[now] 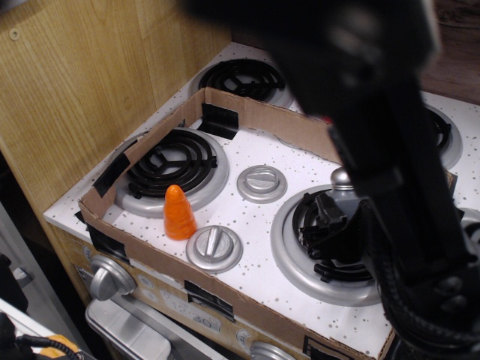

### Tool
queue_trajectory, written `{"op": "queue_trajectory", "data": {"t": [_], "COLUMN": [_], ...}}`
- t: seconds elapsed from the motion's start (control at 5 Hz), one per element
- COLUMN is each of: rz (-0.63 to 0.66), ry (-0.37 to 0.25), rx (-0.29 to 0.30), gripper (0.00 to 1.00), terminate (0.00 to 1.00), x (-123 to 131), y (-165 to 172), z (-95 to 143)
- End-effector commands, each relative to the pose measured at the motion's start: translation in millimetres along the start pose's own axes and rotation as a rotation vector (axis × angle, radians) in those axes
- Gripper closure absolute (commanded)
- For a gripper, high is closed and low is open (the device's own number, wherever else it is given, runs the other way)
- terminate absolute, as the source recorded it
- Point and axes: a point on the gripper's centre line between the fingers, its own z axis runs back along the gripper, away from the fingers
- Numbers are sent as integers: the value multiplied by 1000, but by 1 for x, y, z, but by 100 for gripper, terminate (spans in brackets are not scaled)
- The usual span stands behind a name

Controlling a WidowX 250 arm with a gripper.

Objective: Right pepper shaker

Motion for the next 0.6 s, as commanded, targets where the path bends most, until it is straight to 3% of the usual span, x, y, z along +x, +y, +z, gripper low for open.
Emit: {"op": "queue_trajectory", "data": {"t": [0.0,0.2,0.4], "rz": [33,12,-6], "ry": [-120,-156,-101], "rx": [3,19,8], "gripper": [100,100,0], "terminate": [0,0,0], "x": [-9,-10,-11], "y": [0,2,2], "z": [-5,-4,4]}}
